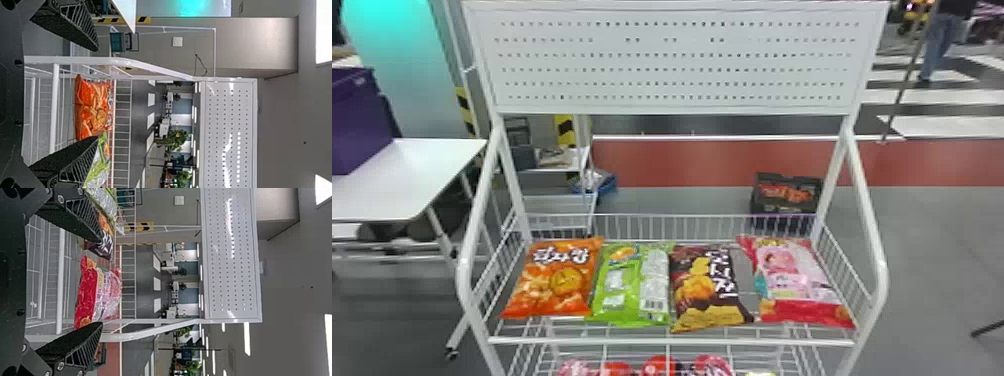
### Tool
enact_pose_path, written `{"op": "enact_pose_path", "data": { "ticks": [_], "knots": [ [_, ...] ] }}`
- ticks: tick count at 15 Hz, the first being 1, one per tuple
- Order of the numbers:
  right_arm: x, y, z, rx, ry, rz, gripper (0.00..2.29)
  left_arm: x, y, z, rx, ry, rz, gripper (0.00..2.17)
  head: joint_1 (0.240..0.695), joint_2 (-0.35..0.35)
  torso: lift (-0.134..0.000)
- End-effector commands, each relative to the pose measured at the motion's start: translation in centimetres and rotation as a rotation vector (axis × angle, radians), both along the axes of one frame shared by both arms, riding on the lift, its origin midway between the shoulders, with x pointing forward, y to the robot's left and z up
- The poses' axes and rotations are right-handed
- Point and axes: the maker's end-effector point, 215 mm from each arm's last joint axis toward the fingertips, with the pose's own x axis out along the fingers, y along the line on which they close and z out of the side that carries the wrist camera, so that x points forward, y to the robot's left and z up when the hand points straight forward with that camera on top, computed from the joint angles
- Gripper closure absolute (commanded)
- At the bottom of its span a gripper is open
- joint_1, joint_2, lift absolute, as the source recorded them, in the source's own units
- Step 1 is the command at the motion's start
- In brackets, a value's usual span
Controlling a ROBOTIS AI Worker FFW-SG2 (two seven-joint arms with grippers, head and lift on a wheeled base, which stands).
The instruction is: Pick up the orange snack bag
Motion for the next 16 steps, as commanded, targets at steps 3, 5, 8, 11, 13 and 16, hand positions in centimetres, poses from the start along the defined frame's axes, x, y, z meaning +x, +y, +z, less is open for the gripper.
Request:
{"op": "enact_pose_path", "data": {
  "ticks": [3,5,8,11,13,16],
  "knots": [
    [0.0,0.0,0.2,0.001,-0.004,-0.001,0.14,0.0,0.0,0.1,0.0,-0.002,0.0,0.09,0.499,0.0,0.0],
    [0.0,0.0,0.2,0.0,-0.004,0.0,0.14,0.0,0.0,0.1,0.0,-0.002,-0.001,0.09,0.499,0.0,0.0],
    [0.0,0.0,0.1,-0.001,-0.003,0.0,0.14,0.0,0.0,0.0,0.0,0.001,-0.001,0.09,0.499,0.0,0.0],
    [0.0,0.0,0.1,0.0,-0.003,-0.001,0.14,0.1,-0.1,-0.1,0.0,0.001,-0.004,0.09,0.499,0.0,0.0],
    [0.0,0.0,0.1,0.001,-0.003,-0.002,0.14,1.0,-0.5,-0.8,0.0,0.014,-0.01,0.09,0.499,0.0,0.0],
    [-0.1,0.2,0.1,0.005,-0.007,-0.002,0.14,3.9,-1.9,-2.6,0.0,0.043,-0.028,0.09,0.499,0.0,0.0]
  ]
}}
